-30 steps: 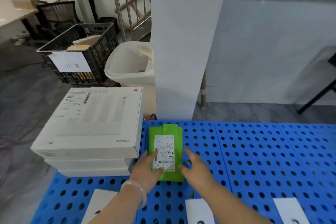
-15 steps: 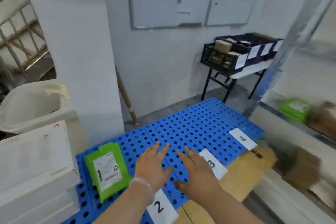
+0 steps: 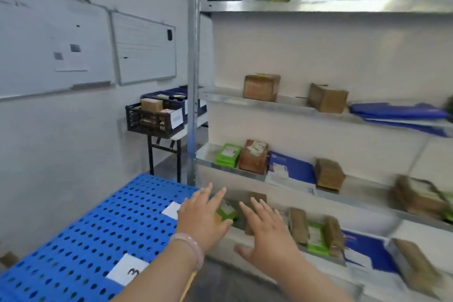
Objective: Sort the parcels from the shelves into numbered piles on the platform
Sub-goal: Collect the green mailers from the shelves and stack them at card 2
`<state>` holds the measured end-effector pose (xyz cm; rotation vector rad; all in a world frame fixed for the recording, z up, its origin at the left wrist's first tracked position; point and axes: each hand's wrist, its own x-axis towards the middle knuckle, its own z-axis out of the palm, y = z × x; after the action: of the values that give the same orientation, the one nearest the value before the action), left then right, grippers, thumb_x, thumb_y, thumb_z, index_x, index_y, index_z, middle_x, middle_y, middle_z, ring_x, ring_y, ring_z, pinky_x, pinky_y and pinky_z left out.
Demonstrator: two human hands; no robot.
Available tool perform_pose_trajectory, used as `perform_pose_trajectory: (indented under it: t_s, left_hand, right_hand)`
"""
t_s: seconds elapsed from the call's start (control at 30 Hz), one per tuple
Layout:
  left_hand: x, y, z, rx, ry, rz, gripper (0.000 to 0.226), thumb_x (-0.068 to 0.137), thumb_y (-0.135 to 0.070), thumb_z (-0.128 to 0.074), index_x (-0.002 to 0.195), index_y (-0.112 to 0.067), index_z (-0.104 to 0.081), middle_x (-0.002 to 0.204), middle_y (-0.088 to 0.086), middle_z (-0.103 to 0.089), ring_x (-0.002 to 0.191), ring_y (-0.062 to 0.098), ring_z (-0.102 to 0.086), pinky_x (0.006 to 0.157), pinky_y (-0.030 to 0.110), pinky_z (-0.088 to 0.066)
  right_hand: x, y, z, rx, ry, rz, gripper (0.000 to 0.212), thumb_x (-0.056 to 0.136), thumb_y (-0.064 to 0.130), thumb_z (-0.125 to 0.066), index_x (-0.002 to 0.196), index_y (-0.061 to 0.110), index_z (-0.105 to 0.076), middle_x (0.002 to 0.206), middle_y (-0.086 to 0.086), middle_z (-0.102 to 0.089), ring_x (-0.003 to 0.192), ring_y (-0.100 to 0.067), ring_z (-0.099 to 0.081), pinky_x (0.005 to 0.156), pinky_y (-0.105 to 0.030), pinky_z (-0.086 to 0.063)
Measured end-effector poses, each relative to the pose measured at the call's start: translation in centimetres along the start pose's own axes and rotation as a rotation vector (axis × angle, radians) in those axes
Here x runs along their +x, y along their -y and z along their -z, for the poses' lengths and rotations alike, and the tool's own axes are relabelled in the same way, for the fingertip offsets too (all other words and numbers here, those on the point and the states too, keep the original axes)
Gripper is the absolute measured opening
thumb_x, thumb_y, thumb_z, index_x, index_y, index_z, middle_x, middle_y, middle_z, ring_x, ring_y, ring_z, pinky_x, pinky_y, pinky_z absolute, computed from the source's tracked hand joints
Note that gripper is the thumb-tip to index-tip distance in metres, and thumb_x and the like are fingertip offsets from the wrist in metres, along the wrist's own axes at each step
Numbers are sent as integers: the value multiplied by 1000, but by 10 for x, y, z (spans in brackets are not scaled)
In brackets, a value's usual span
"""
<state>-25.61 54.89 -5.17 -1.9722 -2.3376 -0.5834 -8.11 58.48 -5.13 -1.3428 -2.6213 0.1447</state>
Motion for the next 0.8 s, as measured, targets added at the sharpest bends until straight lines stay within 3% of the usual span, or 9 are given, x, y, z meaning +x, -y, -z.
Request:
perform_pose_trajectory:
  t_s: [0.37, 0.57, 0.8]
  left_hand:
    - [124, -286, -20, -138, -47, -301, 77, 85, -64, -48, 149, -43, -12, 159, -7, -14, 145, 15, -13, 118, 40, -18]
    - [160, -385, -33, -197, -19, -440, 73, 87, -60, -49, 148, -45, -12, 159, -10, -13, 146, 15, -11, 119, 45, -16]
    - [214, -484, -64, -292, 27, -615, 72, 89, -57, -49, 147, -47, -8, 159, -12, -11, 146, 15, -11, 118, 41, -14]
  right_hand:
    - [-51, -252, 133, -114, -204, -294, 90, 86, 62, -49, 151, 39, 9, 161, 8, 12, 147, -13, 14, 120, -38, 7]
    - [-65, -338, 179, -146, -297, -395, 89, 86, 63, -49, 151, 37, 6, 161, 7, 8, 148, -13, 10, 121, -39, 0]
    - [-74, -425, 199, -163, -350, -568, 85, 86, 60, -50, 151, 38, 1, 162, 7, 5, 148, -13, 6, 121, -37, 2]
